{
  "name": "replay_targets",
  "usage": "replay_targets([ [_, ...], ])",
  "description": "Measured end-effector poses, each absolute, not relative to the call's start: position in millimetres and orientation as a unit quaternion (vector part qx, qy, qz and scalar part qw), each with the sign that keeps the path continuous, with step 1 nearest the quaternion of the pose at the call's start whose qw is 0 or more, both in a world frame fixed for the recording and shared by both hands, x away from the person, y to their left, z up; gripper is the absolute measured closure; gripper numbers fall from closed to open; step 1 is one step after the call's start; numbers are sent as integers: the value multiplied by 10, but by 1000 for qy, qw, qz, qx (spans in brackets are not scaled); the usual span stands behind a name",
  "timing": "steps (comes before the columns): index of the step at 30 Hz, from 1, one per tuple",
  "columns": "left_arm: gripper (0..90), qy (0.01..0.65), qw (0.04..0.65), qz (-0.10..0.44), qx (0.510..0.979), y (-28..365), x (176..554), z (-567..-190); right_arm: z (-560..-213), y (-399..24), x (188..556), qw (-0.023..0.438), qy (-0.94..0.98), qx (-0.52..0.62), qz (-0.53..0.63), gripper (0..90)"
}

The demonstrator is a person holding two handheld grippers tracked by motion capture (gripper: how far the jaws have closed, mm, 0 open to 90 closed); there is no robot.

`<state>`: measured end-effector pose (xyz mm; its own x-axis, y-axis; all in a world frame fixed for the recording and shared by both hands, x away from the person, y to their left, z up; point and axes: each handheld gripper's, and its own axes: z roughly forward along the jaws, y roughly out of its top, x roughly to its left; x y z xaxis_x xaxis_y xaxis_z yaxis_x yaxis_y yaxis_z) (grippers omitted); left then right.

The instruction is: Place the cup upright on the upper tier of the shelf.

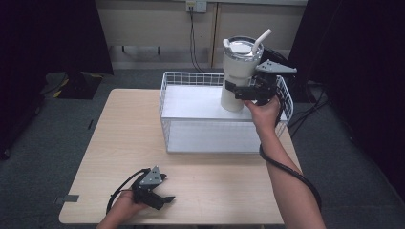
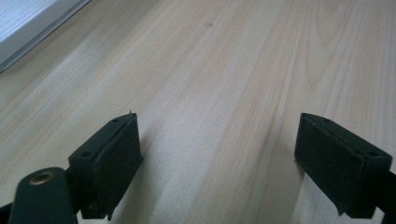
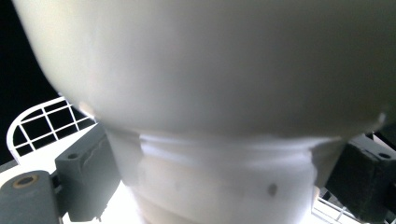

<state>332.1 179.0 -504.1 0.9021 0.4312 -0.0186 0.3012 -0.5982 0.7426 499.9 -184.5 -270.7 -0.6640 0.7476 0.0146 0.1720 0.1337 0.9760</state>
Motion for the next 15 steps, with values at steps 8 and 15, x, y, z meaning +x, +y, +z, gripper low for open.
replay_targets([
  [8, 139, 205, 398, 81, 890, 1790, 3322, -5041, -2728, -1840, 4966, 264, 712, 322, 565, 89],
  [15, 139, 205, 398, 82, 890, 1790, 3322, -5041, -2783, -1869, 4940, 261, 708, 326, 569, 89],
])
